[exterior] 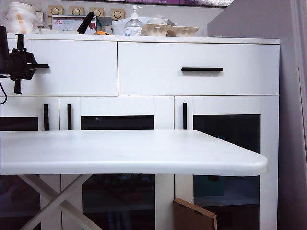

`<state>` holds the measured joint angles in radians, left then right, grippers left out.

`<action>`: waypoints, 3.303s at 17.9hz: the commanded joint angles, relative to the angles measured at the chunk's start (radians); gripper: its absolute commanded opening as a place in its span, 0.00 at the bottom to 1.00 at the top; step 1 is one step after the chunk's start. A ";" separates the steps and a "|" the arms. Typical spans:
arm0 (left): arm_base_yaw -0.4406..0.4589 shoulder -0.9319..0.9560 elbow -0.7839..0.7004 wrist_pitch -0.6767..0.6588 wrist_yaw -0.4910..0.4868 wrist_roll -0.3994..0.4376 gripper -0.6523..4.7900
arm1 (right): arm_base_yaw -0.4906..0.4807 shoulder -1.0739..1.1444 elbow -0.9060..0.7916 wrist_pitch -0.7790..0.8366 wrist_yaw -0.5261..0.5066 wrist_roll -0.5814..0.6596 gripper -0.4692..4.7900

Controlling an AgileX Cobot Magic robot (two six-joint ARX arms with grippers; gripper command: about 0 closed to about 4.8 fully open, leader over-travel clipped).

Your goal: Pick up a can of beer from the white table, open the left drawer, place the beer inside the drawer, and finally close the drawer.

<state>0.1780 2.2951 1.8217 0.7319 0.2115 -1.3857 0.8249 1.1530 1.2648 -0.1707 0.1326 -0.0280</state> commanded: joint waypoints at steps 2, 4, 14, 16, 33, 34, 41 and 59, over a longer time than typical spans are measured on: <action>-0.003 -0.032 0.013 0.179 0.101 0.066 0.11 | 0.001 -0.009 0.011 0.064 0.005 -0.003 0.46; -0.003 -0.032 0.012 0.198 0.105 0.070 0.11 | 0.001 -0.009 0.011 0.061 0.005 -0.003 0.46; 0.000 -0.108 -0.298 0.476 0.092 0.005 0.11 | 0.001 -0.009 0.011 0.061 0.004 -0.003 0.46; 0.005 -0.156 -0.372 0.475 0.107 0.005 0.11 | 0.001 -0.009 0.011 0.062 0.004 -0.003 0.46; 0.006 -0.455 -0.894 0.667 0.126 0.017 0.11 | 0.001 -0.010 0.011 0.040 0.003 -0.003 0.46; 0.006 -0.477 -0.921 0.670 0.126 0.016 0.11 | 0.002 -0.009 0.011 0.040 0.003 -0.003 0.46; 0.006 -0.684 -1.126 0.669 0.134 0.016 0.11 | 0.002 -0.010 0.011 0.039 0.003 -0.003 0.46; 0.005 -1.290 -1.515 0.478 0.151 0.017 0.11 | 0.002 -0.009 0.011 0.043 0.003 -0.003 0.46</action>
<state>0.2008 1.0554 0.2867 1.0271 0.2394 -1.4090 0.8249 1.1530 1.2644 -0.1936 0.1345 -0.0284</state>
